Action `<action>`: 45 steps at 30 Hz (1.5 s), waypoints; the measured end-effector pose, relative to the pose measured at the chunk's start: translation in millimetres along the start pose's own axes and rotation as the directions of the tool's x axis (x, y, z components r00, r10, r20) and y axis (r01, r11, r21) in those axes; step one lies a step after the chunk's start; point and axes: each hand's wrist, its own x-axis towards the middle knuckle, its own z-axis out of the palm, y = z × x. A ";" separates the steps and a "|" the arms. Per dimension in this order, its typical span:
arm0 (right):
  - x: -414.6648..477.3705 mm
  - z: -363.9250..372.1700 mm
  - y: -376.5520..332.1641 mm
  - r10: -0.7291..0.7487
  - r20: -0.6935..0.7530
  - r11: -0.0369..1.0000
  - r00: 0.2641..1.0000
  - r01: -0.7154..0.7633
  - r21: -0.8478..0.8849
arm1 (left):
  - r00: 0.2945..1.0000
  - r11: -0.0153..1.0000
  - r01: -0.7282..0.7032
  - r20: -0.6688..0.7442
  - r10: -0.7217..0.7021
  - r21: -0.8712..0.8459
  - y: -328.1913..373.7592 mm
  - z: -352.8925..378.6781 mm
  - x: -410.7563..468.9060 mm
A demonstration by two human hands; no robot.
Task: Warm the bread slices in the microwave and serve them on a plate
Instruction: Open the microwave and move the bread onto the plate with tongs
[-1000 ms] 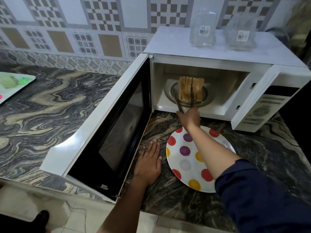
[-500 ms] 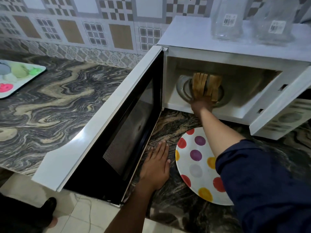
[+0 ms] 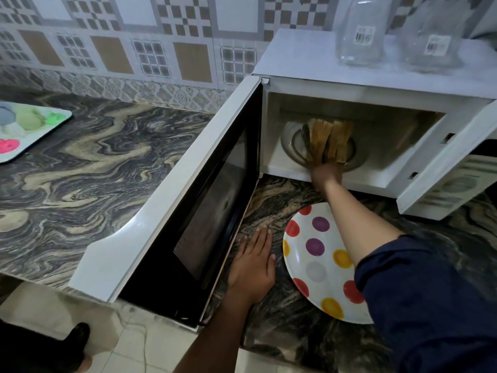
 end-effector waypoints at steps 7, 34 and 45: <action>-37.1 -7.1 19.4 -0.147 0.045 0.987 0.988 0.150 -0.052 | 0.999 1.000 -0.016 -0.039 0.016 -0.024 1.2 -2.7 1.6; -171.1 -121.7 198.2 -0.054 -0.192 0.975 0.980 0.010 -0.221 | 0.997 0.997 -0.072 -0.023 0.072 -0.023 4.8 -2.6 -6.0; -158.7 -138.0 198.0 -0.018 -0.156 0.973 0.988 -0.018 -0.229 | 0.997 0.996 -0.070 -0.047 0.068 -0.062 5.0 -2.8 -7.2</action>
